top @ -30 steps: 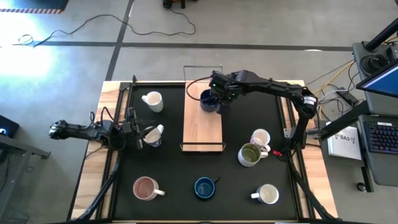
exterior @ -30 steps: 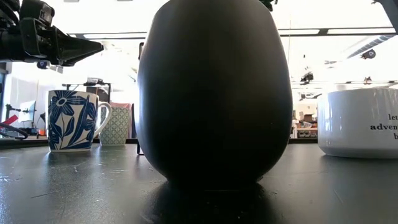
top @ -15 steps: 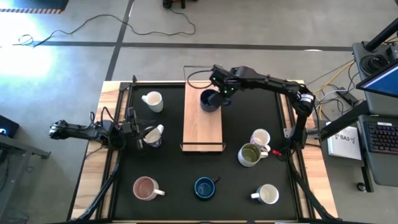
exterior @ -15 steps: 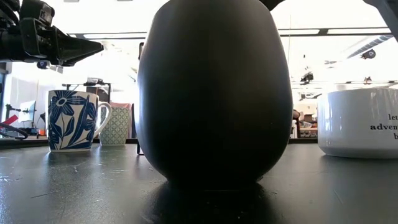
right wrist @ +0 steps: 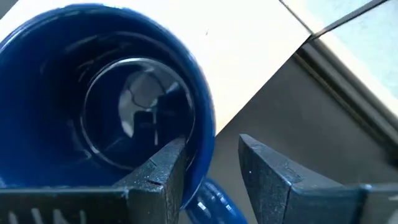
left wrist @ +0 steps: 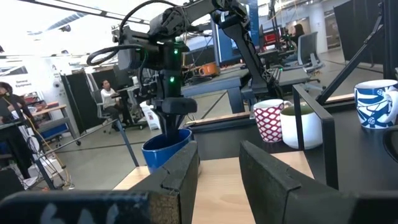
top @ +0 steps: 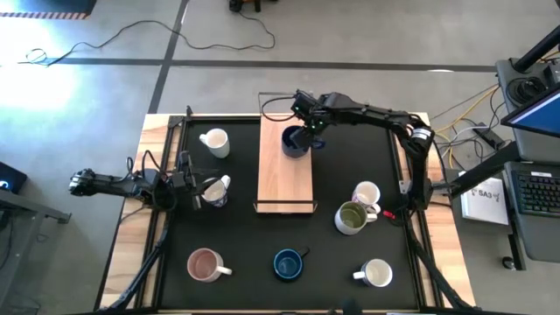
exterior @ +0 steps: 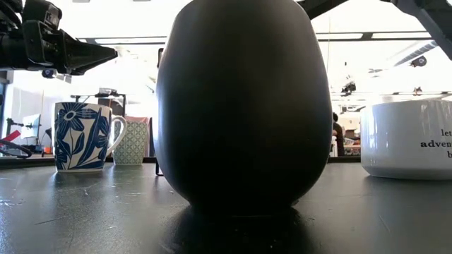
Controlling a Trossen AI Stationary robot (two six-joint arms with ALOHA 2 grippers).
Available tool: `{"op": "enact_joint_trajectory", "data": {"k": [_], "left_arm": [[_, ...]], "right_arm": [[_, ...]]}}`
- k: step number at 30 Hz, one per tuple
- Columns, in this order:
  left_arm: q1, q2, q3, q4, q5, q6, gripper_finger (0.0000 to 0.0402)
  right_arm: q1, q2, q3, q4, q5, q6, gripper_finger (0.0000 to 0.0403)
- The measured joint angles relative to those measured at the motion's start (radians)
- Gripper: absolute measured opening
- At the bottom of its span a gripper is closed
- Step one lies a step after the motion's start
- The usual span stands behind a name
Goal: Place coffee mugs
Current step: Put the blue mug on the shelf
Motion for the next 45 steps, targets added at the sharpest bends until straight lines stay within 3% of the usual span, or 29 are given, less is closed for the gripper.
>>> {"op": "enact_joint_trajectory", "data": {"k": [8, 32, 45], "left_arm": [[0.0, 0.0, 0.0, 0.0, 0.0, 0.0, 0.01], [0.0, 0.0, 0.0, 0.0, 0.0, 0.0, 0.01], [0.0, 0.0, 0.0, 0.0, 0.0, 0.0, 0.01]], "right_arm": [[-0.029, 0.0, 0.0, 0.041, 0.092, -0.054, 0.0127], [-0.063, -0.001, -0.015, 0.141, 0.057, -0.072, 0.0124], [-0.064, -0.001, -0.046, 0.191, 0.062, -0.077, 0.0031]]}}
